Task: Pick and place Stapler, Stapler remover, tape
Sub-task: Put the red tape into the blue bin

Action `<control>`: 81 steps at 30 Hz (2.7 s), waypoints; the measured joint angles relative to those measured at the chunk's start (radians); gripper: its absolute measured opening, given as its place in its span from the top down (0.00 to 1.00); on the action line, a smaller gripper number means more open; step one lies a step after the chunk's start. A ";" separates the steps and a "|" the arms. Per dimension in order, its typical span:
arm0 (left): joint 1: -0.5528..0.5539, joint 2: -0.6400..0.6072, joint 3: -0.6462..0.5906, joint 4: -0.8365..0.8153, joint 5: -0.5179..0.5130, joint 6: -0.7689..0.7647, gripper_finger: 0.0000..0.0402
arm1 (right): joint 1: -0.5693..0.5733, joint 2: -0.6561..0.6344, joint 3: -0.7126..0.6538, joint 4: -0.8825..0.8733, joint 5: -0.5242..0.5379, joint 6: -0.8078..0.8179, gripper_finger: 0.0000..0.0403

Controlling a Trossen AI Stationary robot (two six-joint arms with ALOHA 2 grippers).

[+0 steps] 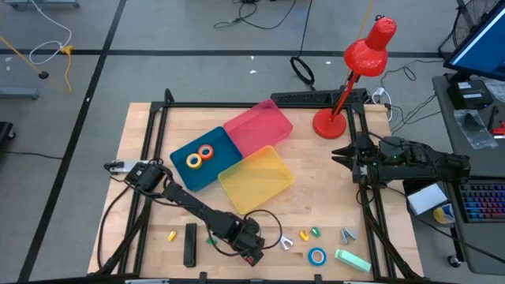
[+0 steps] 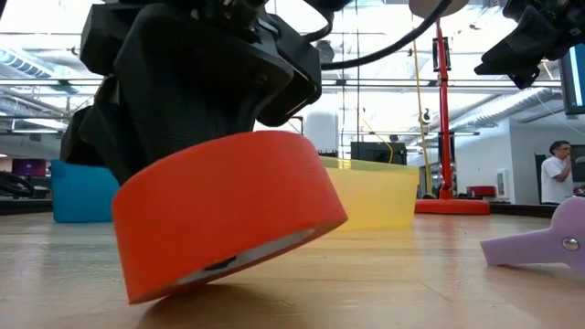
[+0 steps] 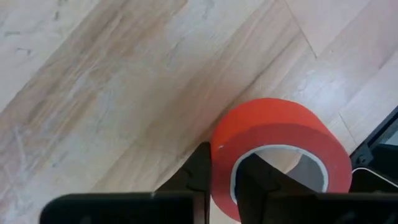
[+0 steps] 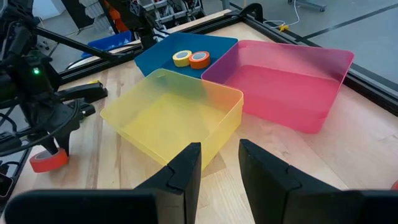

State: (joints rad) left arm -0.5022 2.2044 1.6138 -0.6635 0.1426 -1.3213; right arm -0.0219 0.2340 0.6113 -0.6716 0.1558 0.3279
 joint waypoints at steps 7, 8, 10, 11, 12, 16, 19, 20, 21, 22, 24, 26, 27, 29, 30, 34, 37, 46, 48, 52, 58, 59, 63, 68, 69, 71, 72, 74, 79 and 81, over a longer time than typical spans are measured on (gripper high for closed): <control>-0.002 -0.050 -0.007 -0.014 0.137 -0.016 0.90 | 0.000 0.000 0.000 0.000 0.000 0.000 0.75; -0.005 -0.073 -0.008 -0.017 0.145 -0.019 0.90 | 0.000 0.000 0.000 0.000 0.000 0.000 0.75; -0.006 -0.131 -0.004 -0.019 0.153 -0.032 0.90 | 0.000 0.000 0.000 0.000 0.000 -0.001 0.75; -0.006 -0.164 -0.003 -0.038 0.139 -0.036 0.90 | 0.000 0.000 0.000 0.000 0.000 -0.002 0.75; -0.005 -0.195 -0.003 -0.063 0.112 -0.044 0.90 | 0.000 0.000 0.000 0.001 0.000 -0.003 0.75; 0.009 -0.331 -0.003 -0.226 -0.061 -0.078 0.90 | 0.000 0.000 0.000 0.000 0.000 -0.013 0.75; 0.033 -0.439 -0.002 -0.403 -0.234 -0.103 0.90 | 0.000 0.000 0.000 0.001 0.000 -0.025 0.75; 0.050 -0.468 -0.002 -0.466 -0.296 -0.105 0.90 | 0.000 0.000 0.000 0.000 0.000 -0.026 0.75; 0.066 -0.495 -0.002 -0.526 -0.358 -0.107 0.90 | 0.000 0.000 0.000 0.001 0.000 -0.026 0.75; 0.088 -0.521 -0.002 -0.579 -0.412 -0.107 0.90 | 0.000 0.000 0.000 0.001 0.000 -0.026 0.75; 0.142 -0.567 -0.002 -0.664 -0.502 -0.096 0.90 | 0.000 0.000 0.000 0.001 0.000 -0.026 0.75; 0.214 -0.596 -0.002 -0.717 -0.551 -0.035 0.90 | 0.000 0.000 0.000 0.001 0.000 -0.026 0.75; 0.254 -0.603 -0.002 -0.732 -0.561 0.016 0.90 | 0.000 0.000 0.000 0.001 0.000 -0.026 0.75; 0.346 -0.603 -0.002 -0.747 -0.566 0.139 0.90 | 0.000 0.000 0.000 0.001 0.000 -0.026 0.75; 0.392 -0.600 -0.002 -0.749 -0.567 0.210 0.90 | 0.000 0.000 0.000 0.001 0.001 -0.026 0.75; 0.578 -0.552 -0.001 -0.743 -0.570 0.497 0.90 | 0.000 0.000 0.000 0.001 0.000 -0.026 0.75; 0.698 -0.506 -0.001 -0.744 -0.570 0.665 0.90 | 0.000 0.000 0.000 0.001 0.001 -0.026 0.75; 0.863 -0.408 -0.013 -0.670 -0.505 0.930 0.90 | 0.000 0.000 0.000 0.001 0.003 -0.026 0.75; 0.871 -0.408 -0.050 -0.611 -0.473 0.970 0.90 | 0.000 0.000 0.000 0.001 0.004 -0.026 0.75; 0.880 -0.413 -0.170 -0.542 -0.452 0.987 0.90 | 0.000 0.000 0.000 0.001 0.004 -0.026 0.75; 0.880 -0.415 -0.339 -0.408 -0.428 1.003 0.90 | 0.000 0.000 0.000 0.001 0.005 -0.026 0.75; 0.879 -0.416 -0.359 -0.377 -0.427 1.003 0.90 | 0.000 0.000 0.000 0.001 0.005 -0.026 0.75; 0.879 -0.416 -0.387 -0.301 -0.428 1.002 0.90 | 0.000 0.000 0.000 0.001 0.005 -0.026 0.75; 0.889 -0.417 -0.386 -0.253 -0.437 1.054 0.90 | 0.000 0.000 0.000 0.001 0.005 -0.026 0.75; 0.896 -0.417 -0.386 -0.247 -0.443 1.067 0.90 | 0.000 0.000 0.000 0.001 0.005 -0.026 0.75; 0.909 -0.412 -0.386 -0.242 -0.461 1.087 0.90 | 0.000 0.000 0.000 0.001 0.005 -0.026 0.75; 0.916 -0.409 -0.386 -0.241 -0.467 1.094 0.90 | 0.000 0.000 0.000 0.001 0.005 -0.026 0.75; 0.932 -0.407 -0.388 -0.238 -0.466 1.107 0.90 | 0.000 0.000 0.000 0.001 0.005 -0.026 0.75; 0.951 -0.407 -0.435 -0.191 -0.457 1.115 0.90 | 0.000 0.000 0.000 0.002 0.005 -0.026 0.75; 0.952 -0.408 -0.456 -0.184 -0.457 1.102 0.90 | 0.000 0.000 0.000 0.001 0.005 -0.026 0.75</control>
State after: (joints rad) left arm 0.4496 1.7962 1.1578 -0.8477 -0.3145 -0.2189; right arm -0.0218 0.2343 0.6113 -0.6704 0.1604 0.3023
